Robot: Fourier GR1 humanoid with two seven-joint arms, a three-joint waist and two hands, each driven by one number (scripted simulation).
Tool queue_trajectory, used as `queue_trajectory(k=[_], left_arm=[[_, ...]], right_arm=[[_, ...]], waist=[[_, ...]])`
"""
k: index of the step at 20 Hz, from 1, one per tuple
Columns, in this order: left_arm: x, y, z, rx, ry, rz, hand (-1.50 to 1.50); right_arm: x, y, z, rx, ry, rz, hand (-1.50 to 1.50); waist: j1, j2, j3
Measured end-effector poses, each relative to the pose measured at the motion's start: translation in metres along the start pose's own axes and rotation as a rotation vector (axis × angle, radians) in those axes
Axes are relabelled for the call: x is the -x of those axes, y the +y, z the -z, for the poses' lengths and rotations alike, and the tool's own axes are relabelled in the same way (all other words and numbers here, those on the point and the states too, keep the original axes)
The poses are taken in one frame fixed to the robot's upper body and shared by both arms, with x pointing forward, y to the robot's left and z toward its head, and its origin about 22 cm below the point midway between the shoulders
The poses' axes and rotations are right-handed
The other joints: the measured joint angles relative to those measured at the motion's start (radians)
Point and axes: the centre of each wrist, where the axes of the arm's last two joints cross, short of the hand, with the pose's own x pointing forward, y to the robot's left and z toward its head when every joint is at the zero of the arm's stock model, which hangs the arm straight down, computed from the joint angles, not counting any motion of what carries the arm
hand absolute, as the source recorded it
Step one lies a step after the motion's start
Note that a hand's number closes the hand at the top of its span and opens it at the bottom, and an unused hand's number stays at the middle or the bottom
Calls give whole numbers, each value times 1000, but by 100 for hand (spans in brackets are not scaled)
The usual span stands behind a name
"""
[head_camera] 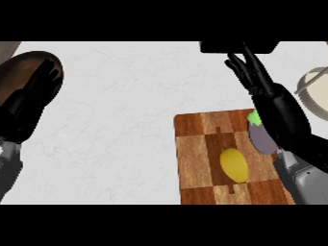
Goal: Pick the lemon from the cutting board and place it in the tiered basket
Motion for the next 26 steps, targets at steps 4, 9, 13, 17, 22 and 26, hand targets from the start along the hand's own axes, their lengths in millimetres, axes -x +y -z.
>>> queue_trajectory(k=[4,9,13,17,22,26], left_arm=[[13,9,-8,-75,10,97,0],[26,25,-19,-170,33,200,0],[41,23,-29,-200,55,247,0],[44,8,-30,-198,56,265,0],[45,-1,-27,-191,46,278,0],[41,-6,-23,-181,36,278,0]], right_arm=[[17,-9,-21,122,112,80,150],[52,-42,-77,473,360,33,-150],[67,-45,-133,727,584,-81,-150],[35,-43,-163,782,668,-176,-150],[-4,-53,-169,565,818,-313,-150],[-34,-56,-152,365,938,-407,-150]], waist=[[-22,-19,-7],[-83,-26,-8],[-84,-30,-12],[-67,-33,-13],[-48,-31,-16],[-33,-28,-17]])
